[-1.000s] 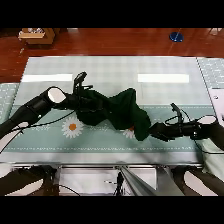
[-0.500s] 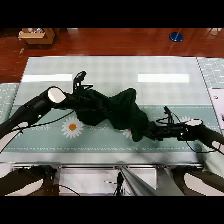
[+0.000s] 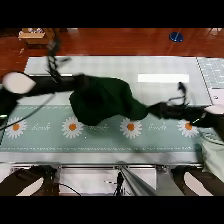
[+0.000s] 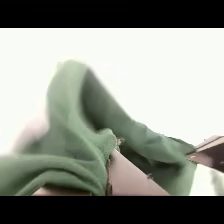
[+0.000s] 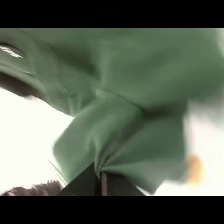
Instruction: Fold the shirts.
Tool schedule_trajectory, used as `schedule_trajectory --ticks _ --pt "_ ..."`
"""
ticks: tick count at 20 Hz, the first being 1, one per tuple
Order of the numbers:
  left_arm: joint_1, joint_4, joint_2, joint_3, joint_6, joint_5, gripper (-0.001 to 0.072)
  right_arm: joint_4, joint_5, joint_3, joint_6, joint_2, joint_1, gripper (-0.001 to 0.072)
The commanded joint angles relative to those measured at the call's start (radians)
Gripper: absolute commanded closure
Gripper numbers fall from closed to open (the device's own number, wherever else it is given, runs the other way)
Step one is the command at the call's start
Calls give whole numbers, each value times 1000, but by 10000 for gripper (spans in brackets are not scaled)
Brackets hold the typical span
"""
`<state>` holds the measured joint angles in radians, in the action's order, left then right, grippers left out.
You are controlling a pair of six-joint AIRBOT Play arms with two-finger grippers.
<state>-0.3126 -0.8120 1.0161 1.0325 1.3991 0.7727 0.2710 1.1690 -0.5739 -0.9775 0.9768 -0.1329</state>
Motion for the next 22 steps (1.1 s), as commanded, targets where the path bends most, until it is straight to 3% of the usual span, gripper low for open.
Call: schedule_trajectory --ticks 1,8,12,15,19,22 --pt "59 0 -140 122 -3 -2 667 -10 50 -208 -92 -192 -79 695" --pt "71 -3 -345 384 -3 -2 667 -6 -23 -696 -209 -319 -213 696" --pt "67 17 -393 547 1 -2 668 0 -211 -888 -229 -317 -214 696" --pt "67 52 -402 657 2 6 667 0 -277 -987 -252 -317 -214 696" --pt "67 116 -405 718 79 122 667 31 -259 -1083 -277 -317 -214 696" --pt "68 103 -393 715 165 285 668 241 -183 -1107 -361 -314 -214 697"
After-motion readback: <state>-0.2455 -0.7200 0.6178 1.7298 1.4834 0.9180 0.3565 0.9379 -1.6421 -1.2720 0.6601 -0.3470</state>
